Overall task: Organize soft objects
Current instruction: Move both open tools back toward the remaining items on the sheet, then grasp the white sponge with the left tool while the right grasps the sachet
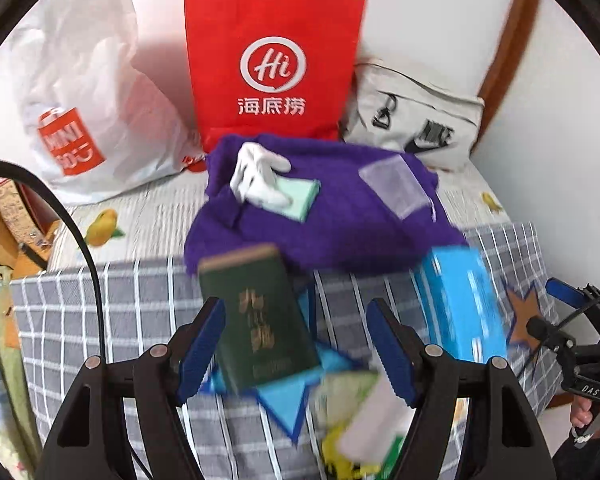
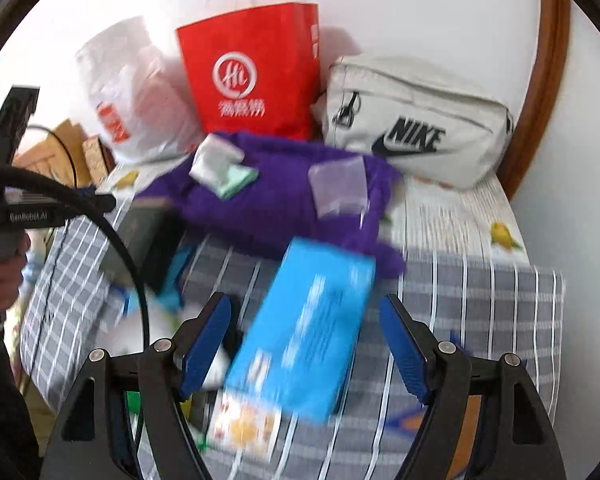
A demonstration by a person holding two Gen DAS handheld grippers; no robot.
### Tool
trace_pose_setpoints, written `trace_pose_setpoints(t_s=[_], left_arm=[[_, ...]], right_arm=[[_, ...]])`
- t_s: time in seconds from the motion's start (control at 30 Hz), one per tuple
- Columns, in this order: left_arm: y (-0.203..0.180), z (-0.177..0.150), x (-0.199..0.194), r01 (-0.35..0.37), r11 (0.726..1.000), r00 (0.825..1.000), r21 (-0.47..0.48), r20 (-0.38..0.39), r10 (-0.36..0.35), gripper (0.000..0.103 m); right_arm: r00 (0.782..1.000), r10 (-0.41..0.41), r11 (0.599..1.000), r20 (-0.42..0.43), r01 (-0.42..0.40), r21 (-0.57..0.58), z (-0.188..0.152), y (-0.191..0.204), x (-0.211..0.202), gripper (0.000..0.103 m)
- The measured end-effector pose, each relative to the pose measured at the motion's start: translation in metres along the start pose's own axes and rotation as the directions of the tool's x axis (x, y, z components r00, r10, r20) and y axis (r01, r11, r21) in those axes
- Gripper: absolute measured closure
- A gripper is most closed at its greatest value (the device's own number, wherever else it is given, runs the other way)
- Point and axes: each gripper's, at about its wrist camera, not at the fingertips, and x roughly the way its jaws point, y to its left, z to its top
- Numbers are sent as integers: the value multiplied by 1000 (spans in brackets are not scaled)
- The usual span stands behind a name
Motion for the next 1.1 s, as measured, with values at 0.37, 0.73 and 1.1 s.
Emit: trace_pose_setpoints(t_s=[0.37, 0.73, 1.1], left_arm=[[-16, -73, -31, 20, 999, 1000, -37, -6, -20, 31], [-16, -110, -33, 50, 995, 998, -83, -41, -53, 31], [-16, -120, -29, 40, 997, 998, -74, -39, -42, 31]], right_arm=[[986, 54, 995, -160, -40, 90, -102, 25, 51, 21], [989, -29, 995, -143, 43, 92, -110, 43, 80, 13], [994, 7, 991, -106, 8, 135, -115, 27, 61, 56]])
